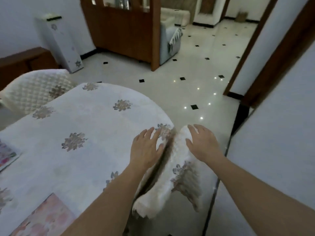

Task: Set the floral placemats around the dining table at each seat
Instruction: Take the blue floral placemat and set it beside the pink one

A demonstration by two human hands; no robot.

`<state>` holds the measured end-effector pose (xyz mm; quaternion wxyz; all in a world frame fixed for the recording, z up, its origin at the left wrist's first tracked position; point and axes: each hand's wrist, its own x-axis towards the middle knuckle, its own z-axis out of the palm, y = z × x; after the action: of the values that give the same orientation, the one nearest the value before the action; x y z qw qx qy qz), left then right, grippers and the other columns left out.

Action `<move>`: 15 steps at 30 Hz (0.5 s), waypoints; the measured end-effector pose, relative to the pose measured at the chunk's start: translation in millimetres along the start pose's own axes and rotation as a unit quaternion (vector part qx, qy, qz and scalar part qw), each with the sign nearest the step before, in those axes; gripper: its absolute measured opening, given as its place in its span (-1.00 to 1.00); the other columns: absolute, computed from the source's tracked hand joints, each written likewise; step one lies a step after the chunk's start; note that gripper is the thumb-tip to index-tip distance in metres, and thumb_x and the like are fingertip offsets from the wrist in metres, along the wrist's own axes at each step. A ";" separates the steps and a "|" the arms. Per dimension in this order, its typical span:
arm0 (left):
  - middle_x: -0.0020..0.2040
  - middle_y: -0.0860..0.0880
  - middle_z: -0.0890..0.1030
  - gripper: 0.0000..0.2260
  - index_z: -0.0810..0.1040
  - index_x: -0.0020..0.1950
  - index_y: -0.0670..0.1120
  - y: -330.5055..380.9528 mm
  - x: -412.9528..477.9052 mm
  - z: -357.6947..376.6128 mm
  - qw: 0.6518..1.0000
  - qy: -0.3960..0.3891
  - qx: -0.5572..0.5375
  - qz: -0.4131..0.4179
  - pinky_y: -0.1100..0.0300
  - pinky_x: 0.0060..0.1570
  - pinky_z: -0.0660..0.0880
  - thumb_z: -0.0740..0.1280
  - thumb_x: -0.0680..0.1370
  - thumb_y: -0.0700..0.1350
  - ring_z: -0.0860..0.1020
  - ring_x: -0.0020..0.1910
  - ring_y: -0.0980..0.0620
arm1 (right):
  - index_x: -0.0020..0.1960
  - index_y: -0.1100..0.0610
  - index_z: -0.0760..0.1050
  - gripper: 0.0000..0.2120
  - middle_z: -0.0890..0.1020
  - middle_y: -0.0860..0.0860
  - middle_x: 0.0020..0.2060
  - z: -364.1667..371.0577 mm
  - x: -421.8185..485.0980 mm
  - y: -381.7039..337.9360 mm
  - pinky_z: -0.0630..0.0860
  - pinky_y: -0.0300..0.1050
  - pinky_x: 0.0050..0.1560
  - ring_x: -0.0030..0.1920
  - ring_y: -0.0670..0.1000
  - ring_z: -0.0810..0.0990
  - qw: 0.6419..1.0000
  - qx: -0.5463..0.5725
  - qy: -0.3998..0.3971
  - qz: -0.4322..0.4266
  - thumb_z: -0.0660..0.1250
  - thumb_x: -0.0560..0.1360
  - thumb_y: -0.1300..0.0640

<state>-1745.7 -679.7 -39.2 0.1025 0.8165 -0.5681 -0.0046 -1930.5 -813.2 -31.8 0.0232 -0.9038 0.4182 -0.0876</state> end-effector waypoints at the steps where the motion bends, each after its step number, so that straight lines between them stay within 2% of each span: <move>1: 0.52 0.02 0.31 -0.50 0.21 0.54 0.10 19.0 18.6 2.1 1.000 0.002 -0.006 0.020 0.01 0.40 0.28 0.09 0.60 0.17 0.30 0.47 -0.05 | 0.42 0.12 0.37 -0.50 0.48 0.19 0.33 -4.6 0.2 23.4 0.38 0.13 0.31 0.34 0.19 0.43 1.000 -0.013 -0.001 0.023 0.28 0.53 -0.03; 3: 0.50 0.02 0.35 -0.51 0.25 0.52 0.09 56.0 53.9 9.2 0.998 -0.001 -0.009 0.065 0.01 0.38 0.30 0.11 0.60 0.17 0.33 0.45 -0.05 | 0.45 0.10 0.33 -0.48 0.45 0.17 0.36 -14.3 0.9 66.8 0.33 0.12 0.35 0.37 0.17 0.40 0.997 -0.038 0.002 0.062 0.26 0.54 -0.05; 8: 0.54 -0.02 0.28 -0.48 0.15 0.55 0.08 143.0 123.8 25.9 0.985 -0.022 -0.002 0.170 -0.03 0.43 0.24 0.11 0.60 0.16 0.26 0.49 -0.09 | 0.44 0.09 0.35 -0.46 0.47 0.16 0.34 -39.0 -5.8 152.6 0.36 0.12 0.33 0.32 0.17 0.43 0.987 -0.067 0.018 0.146 0.26 0.52 -0.08; 15: 0.55 -0.03 0.25 -0.46 0.10 0.57 0.07 227.5 182.8 26.8 0.965 -0.015 0.012 0.262 -0.02 0.43 0.22 0.08 0.61 0.18 0.24 0.50 -0.08 | 0.42 0.11 0.38 -0.46 0.51 0.17 0.30 -55.5 -4.7 207.9 0.37 0.14 0.34 0.30 0.19 0.46 0.978 -0.052 0.043 0.197 0.30 0.49 -0.06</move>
<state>-1895.1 -929.7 -6.2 0.0821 0.6399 -0.7638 0.0174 -2099.6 -942.8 -1.8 -0.0250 -0.7989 0.5928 -0.0985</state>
